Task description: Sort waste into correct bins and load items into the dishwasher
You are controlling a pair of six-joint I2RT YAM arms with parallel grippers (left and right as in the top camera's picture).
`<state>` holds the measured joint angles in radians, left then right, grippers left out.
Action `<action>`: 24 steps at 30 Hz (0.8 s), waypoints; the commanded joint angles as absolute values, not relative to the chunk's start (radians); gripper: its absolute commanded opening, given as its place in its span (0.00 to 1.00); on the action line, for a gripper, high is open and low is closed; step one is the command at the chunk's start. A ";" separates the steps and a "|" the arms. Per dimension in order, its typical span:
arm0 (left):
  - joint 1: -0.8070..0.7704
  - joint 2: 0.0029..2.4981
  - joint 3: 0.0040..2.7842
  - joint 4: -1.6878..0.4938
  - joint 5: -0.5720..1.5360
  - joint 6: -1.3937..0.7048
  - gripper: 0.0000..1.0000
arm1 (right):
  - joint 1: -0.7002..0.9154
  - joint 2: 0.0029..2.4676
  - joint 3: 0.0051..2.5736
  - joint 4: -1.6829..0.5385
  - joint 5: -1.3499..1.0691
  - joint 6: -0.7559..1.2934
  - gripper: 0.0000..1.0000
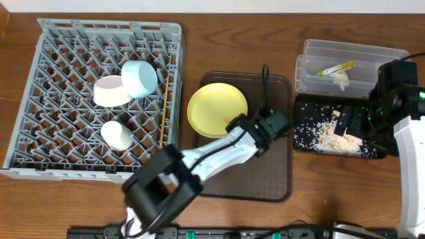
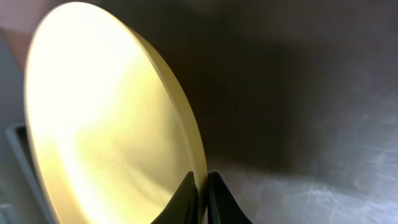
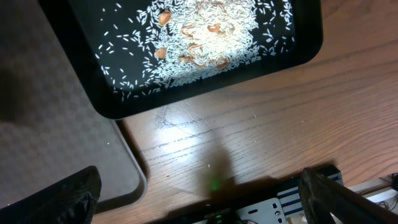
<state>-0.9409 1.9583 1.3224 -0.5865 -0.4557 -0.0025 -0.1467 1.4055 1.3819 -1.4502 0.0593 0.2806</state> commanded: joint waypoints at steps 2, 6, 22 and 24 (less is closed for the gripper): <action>-0.944 1.828 1.322 -0.590 -0.491 0.004 0.08 | -0.150 1.404 1.398 -1.452 0.059 0.271 0.99; -0.929 1.732 1.322 -0.590 -0.491 0.004 0.08 | -0.150 1.404 1.398 -1.452 0.059 0.270 0.99; -0.529 1.487 1.322 -0.589 0.029 -0.168 0.08 | -0.150 1.404 1.398 -1.455 0.059 0.265 0.99; -0.477 1.487 1.322 -0.589 0.110 -0.199 0.08 | -0.150 1.404 1.398 -1.455 0.059 0.265 0.99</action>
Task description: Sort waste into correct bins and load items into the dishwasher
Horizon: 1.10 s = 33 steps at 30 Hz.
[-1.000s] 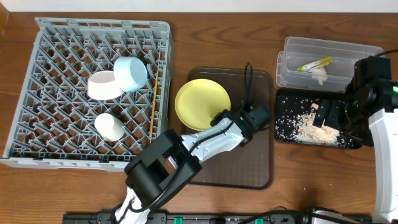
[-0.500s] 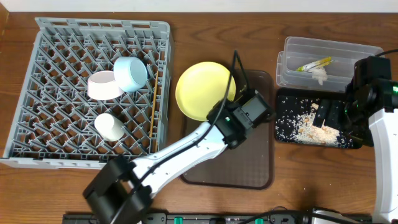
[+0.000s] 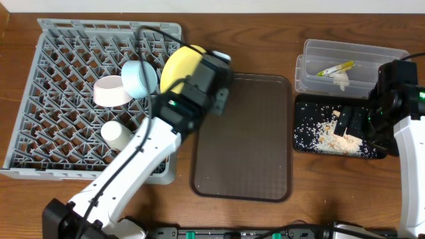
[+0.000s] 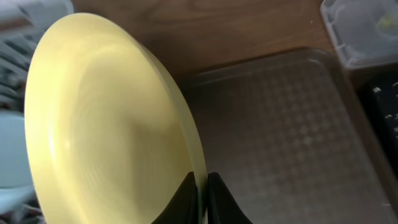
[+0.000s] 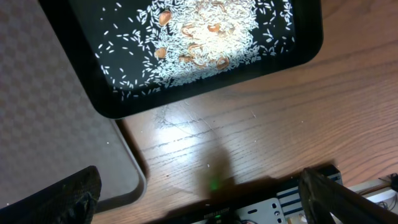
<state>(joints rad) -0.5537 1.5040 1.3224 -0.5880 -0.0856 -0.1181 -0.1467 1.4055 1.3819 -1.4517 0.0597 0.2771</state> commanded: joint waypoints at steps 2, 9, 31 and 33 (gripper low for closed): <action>-0.408 1.486 1.322 -0.587 0.220 -0.208 0.08 | -0.150 1.404 1.398 -1.455 0.059 0.265 0.99; -0.167 1.487 1.322 -0.564 0.505 -0.350 0.08 | -0.150 1.404 1.398 -1.456 0.059 0.265 0.99; 0.016 1.306 1.319 -0.938 0.139 -0.150 0.72 | -0.109 1.405 1.394 -1.012 -0.068 0.115 0.99; 0.016 1.317 1.319 -1.042 0.073 -0.150 0.75 | -0.109 1.406 1.393 -0.952 -0.069 0.114 0.99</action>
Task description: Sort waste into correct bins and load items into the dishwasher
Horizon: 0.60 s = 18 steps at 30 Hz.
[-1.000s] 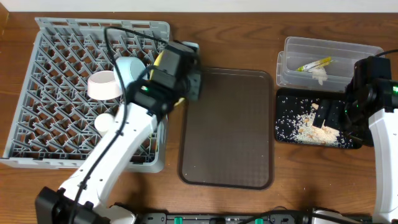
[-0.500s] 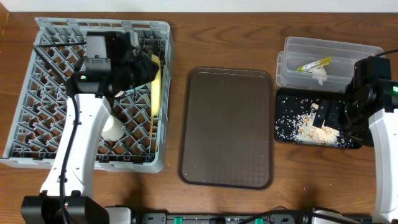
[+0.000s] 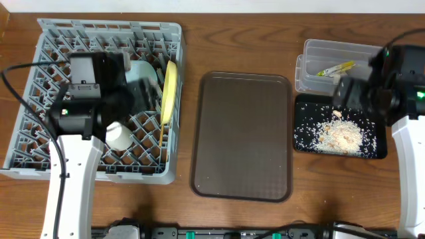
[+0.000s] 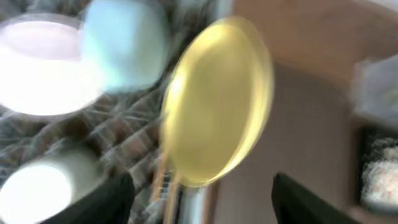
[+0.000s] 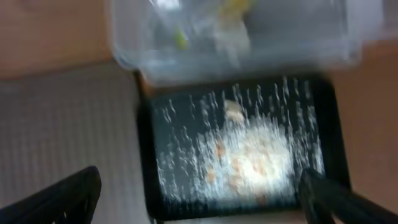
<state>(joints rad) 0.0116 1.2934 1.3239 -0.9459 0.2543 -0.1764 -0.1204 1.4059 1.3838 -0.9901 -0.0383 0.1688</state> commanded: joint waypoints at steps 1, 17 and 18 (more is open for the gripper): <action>0.016 1.321 1.316 -1.108 0.054 -0.151 0.75 | -0.109 1.406 1.393 -0.954 -0.069 0.111 0.99; 0.014 0.505 0.824 -0.867 0.210 -0.001 0.88 | -0.075 0.774 0.970 -0.956 -0.064 0.096 0.99; 0.014 0.471 0.816 -0.868 0.210 -0.001 0.88 | -0.075 0.742 0.957 -0.958 -0.059 0.096 0.99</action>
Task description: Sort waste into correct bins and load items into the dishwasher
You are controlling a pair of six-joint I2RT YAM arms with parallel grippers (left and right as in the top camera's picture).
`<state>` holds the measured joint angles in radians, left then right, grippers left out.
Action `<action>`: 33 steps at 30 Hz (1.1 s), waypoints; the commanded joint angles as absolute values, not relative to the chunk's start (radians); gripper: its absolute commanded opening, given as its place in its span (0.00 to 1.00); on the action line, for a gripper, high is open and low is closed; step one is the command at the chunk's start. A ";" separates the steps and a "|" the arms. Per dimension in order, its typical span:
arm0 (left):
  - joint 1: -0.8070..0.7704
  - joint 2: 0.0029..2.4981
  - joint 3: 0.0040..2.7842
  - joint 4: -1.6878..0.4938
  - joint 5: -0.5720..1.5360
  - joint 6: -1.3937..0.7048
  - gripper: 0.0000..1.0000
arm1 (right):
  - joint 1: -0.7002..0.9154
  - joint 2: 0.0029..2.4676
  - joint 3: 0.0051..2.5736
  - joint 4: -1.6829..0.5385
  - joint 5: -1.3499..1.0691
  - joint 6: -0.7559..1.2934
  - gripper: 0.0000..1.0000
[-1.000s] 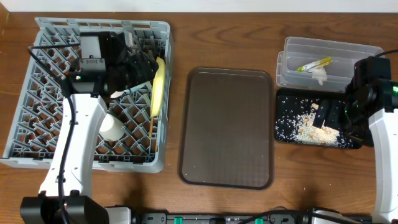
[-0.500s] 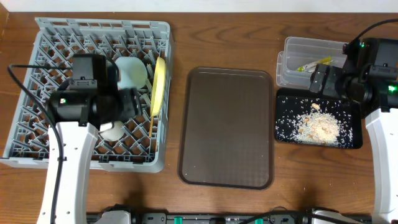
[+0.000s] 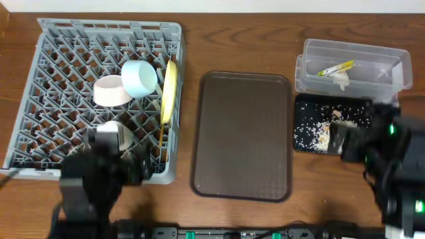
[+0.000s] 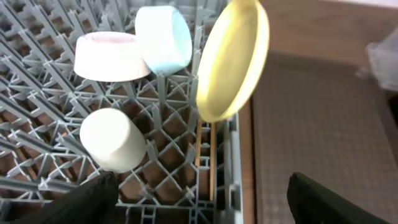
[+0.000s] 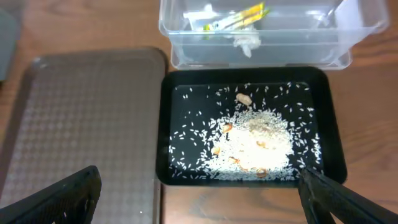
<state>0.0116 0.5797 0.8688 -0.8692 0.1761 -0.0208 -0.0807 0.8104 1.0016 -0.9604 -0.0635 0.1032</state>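
Observation:
The yellow plate [image 4: 233, 59] stands on edge in the right side of the grey dish rack [image 3: 40, 143], beside a blue cup [image 4: 165, 46], a pink bowl [image 4: 112, 56] and a white cup [image 4: 112, 140]. My left gripper [image 4: 199, 208] is open and empty above the rack's near right corner. Over the wood in front of the black tray of rice scraps [image 5: 249, 134], my right gripper [image 5: 199, 202] is also open and empty. Behind that tray a clear bin [image 5: 267, 31] holds a yellow wrapper and white scraps.
A brown serving tray [image 3: 242, 136] lies bare between the rack and the black tray. Wooden chopsticks [image 4: 205, 149] lie in the rack under the plate. Both arms sit low at the table's near edge in the overhead view.
My left arm was over the middle of the rack and is now back at its near right corner. The right arm was by the clear bin and now sits nearer the front edge.
My left gripper was shut on the yellow plate's rim over the brown tray. Then it held the plate at the rack's right edge. Later the plate stood in the rack with the gripper open. Now both arms are back at the near edge.

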 commanded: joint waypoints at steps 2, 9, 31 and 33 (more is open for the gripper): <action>0.014 0.379 0.811 -0.873 0.210 -0.001 0.89 | -0.075 0.643 0.933 -0.999 -0.061 0.096 0.99; 0.014 0.330 0.811 -0.874 0.210 -0.001 0.90 | -0.075 0.586 0.934 -1.142 -0.060 0.096 0.99; 0.014 0.330 0.811 -0.874 0.210 -0.001 0.90 | 0.010 0.147 0.466 -0.545 -0.107 0.044 0.99; 0.014 0.330 0.811 -0.874 0.210 -0.001 0.90 | 0.022 0.107 0.398 -0.450 -0.110 0.044 0.99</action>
